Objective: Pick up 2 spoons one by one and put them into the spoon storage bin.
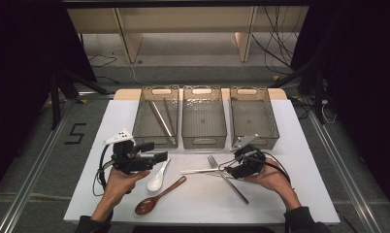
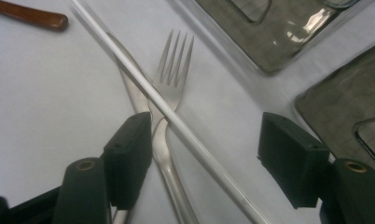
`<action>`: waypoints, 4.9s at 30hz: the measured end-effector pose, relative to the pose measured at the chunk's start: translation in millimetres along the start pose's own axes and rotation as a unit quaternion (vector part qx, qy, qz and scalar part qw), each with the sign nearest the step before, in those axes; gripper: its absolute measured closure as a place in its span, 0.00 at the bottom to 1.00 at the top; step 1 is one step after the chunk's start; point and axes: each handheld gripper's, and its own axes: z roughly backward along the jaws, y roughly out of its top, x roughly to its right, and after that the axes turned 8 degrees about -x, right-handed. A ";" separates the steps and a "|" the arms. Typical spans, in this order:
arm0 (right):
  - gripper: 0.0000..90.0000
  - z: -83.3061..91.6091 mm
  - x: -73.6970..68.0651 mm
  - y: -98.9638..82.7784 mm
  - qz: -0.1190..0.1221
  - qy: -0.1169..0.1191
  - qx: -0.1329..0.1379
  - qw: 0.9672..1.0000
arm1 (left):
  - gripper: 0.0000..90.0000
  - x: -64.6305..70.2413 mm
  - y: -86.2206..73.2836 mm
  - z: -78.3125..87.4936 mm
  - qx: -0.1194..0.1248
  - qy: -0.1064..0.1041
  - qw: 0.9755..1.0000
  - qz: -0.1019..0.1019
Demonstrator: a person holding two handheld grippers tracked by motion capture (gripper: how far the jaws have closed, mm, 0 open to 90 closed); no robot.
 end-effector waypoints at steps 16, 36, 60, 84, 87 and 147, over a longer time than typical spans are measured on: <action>0.57 -23.8 9.2 8.5 0.021 0.031 -0.071 0.997 | 0.19 13.6 -33.1 -4.2 -0.003 0.000 1.000 -0.028; 0.69 -31.9 7.5 14.6 0.062 0.026 -0.115 0.991 | 0.19 15.3 -45.5 -1.2 -0.006 0.006 0.999 -0.032; 0.93 -35.1 -6.5 23.5 0.144 0.011 -0.149 0.978 | 0.19 16.4 -47.4 -3.7 -0.011 0.003 0.999 -0.031; 0.95 -1.3 -13.1 21.0 0.118 0.000 -0.065 0.991 | 0.19 14.6 -47.2 -5.1 -0.015 0.007 1.000 -0.019; 0.95 6.7 -16.4 21.6 0.094 0.005 -0.036 0.995 | 0.19 16.6 -44.5 -7.1 -0.014 0.002 1.000 -0.007; 0.94 17.2 -80.4 14.8 0.001 0.022 0.139 0.990 | 0.61 45.3 -12.8 -87.2 -0.050 -0.107 0.988 0.097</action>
